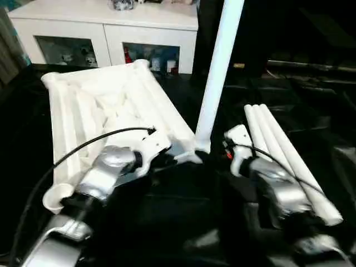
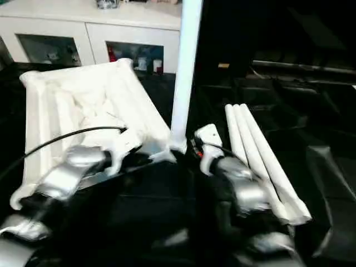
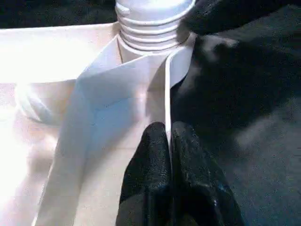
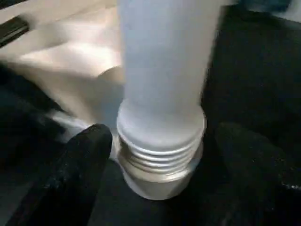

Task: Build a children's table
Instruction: Rotate leg to tighten

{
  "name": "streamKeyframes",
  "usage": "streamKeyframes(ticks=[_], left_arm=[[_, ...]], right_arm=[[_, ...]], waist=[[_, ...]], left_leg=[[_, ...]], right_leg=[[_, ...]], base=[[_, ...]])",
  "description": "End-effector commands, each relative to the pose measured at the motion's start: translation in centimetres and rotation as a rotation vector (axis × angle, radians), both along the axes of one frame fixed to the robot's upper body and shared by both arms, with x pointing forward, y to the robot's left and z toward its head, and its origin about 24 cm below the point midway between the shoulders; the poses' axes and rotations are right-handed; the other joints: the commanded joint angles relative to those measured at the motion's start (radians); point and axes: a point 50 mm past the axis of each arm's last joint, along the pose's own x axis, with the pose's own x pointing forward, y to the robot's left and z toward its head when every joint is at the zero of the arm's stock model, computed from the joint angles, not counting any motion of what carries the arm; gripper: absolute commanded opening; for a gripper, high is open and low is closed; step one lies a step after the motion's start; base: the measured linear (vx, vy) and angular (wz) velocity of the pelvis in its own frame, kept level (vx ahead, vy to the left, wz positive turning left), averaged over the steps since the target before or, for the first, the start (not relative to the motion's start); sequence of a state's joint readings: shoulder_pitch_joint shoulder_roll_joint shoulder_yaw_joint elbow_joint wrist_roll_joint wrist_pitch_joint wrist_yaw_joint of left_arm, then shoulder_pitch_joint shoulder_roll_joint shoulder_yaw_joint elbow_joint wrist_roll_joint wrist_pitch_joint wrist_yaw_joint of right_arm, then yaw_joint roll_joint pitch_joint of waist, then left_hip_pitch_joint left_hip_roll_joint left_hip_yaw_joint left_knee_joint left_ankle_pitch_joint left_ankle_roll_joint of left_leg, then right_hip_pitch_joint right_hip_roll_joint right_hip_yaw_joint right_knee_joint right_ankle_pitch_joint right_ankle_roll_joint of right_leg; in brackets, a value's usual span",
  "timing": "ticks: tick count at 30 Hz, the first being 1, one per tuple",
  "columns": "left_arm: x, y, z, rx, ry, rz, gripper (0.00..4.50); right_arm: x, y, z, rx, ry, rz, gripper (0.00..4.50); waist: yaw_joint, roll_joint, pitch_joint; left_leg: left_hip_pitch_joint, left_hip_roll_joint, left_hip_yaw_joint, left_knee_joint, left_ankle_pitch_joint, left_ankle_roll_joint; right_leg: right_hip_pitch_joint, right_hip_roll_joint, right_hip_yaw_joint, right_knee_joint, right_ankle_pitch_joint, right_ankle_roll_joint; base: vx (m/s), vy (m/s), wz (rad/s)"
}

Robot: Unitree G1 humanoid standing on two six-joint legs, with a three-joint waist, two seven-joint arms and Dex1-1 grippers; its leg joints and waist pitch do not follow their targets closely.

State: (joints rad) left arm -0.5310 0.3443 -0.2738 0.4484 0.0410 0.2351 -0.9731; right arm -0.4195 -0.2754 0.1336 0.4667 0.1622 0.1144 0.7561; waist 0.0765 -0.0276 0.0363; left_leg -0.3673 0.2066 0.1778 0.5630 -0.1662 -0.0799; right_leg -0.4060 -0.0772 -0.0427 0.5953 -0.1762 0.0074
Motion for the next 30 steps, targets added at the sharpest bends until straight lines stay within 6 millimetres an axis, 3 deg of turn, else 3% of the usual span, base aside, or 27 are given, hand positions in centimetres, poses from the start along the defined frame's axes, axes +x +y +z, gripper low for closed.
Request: streamKeyframes(ticks=[1, 6, 9, 14, 16, 18, 20, 24, 30], left_arm=[[-0.9, -0.6, -0.2, -0.047, 0.034, -0.088, 0.00], [-2.7, 0.0, 0.1, -0.049, 0.119, -0.241, 0.00], [-2.8, 0.0, 0.1, -0.047, 0.119, -0.245, 0.00], [-2.8, 0.2, 0.0, -0.036, 0.110, -0.229, 0.00], [-2.8, 0.2, 0.0, -0.035, 0.109, -0.226, 0.00], [-2.8, 0.3, 0.0, -0.035, 0.114, -0.227, 0.00], [-2.9, 0.3, 0.1, -0.035, 0.116, -0.227, 0.00], [-2.9, 0.4, 0.0, -0.033, 0.120, -0.225, 0.00], [-2.7, 0.0, -0.1, -0.044, 0.104, -0.204, 0.00]], right_arm=[[-0.5, 0.5, 0.5, 0.007, 0.009, 0.098, 3.90], [-1.6, -0.1, 0.9, -0.061, 0.024, 0.236, 3.90], [-1.7, 0.2, 0.8, -0.076, 0.030, 0.258, 3.90], [-1.6, 0.8, 0.6, -0.067, 0.044, 0.260, 3.90], [-1.7, 0.9, 0.5, -0.066, 0.048, 0.266, 3.56], [-1.9, 0.9, 0.5, -0.059, 0.058, 0.278, 3.54], [-1.9, 0.9, 0.5, -0.056, 0.062, 0.282, 3.18], [-1.9, 1.0, 0.4, -0.054, 0.067, 0.277, 2.88], [-2.0, 1.1, -0.2, -0.022, 0.085, 0.211, 2.74]], waist=[[0.005, -0.002, -0.053], [0.016, -0.004, -0.054], [0.017, -0.002, -0.049], [0.018, -0.009, -0.049], [0.019, -0.008, -0.051], [0.019, -0.008, -0.052], [0.019, -0.008, -0.052], [0.020, -0.008, -0.053], [0.018, -0.008, -0.053]], left_leg=[[0.006, 0.019, 0.001, -0.059, -0.222, 0.041], [0.011, 0.021, 0.004, -0.058, -0.203, 0.046], [0.014, 0.022, 0.005, -0.061, -0.241, 0.029], [0.013, 0.021, 0.003, -0.063, -0.255, 0.013], [0.012, 0.021, 0.003, -0.062, -0.235, 0.015], [0.010, 0.020, 0.003, -0.060, -0.215, 0.020], [0.011, 0.020, 0.003, -0.059, -0.209, 0.023], [0.010, 0.019, 0.004, -0.058, -0.204, 0.024], [0.011, 0.019, 0.004, -0.057, -0.201, 0.022]], right_leg=[[0.044, -0.049, 0.031, -0.062, -0.176, -0.198], [0.045, -0.048, 0.032, -0.055, -0.125, -0.219], [0.042, -0.049, 0.032, -0.062, -0.185, -0.214], [0.041, -0.051, 0.034, -0.065, -0.234, -0.187], [0.043, -0.051, 0.034, -0.061, -0.207, -0.188], [0.045, -0.050, 0.034, -0.057, -0.177, -0.194], [0.045, -0.049, 0.033, -0.056, -0.166, -0.197], [0.047, -0.050, 0.033, -0.055, -0.161, -0.200], [0.047, -0.049, 0.033, -0.054, -0.156, -0.201]], base=[[0.000, 0.000, 0.00], [0.000, 0.000, 0.00], [0.000, 0.000, 0.00], [0.000, 0.000, 0.00], [0.000, 0.000, 0.00], [0.000, 0.000, 0.00], [0.000, 0.000, 0.00], [0.000, 0.000, 0.00], [0.000, 0.000, 0.00]])
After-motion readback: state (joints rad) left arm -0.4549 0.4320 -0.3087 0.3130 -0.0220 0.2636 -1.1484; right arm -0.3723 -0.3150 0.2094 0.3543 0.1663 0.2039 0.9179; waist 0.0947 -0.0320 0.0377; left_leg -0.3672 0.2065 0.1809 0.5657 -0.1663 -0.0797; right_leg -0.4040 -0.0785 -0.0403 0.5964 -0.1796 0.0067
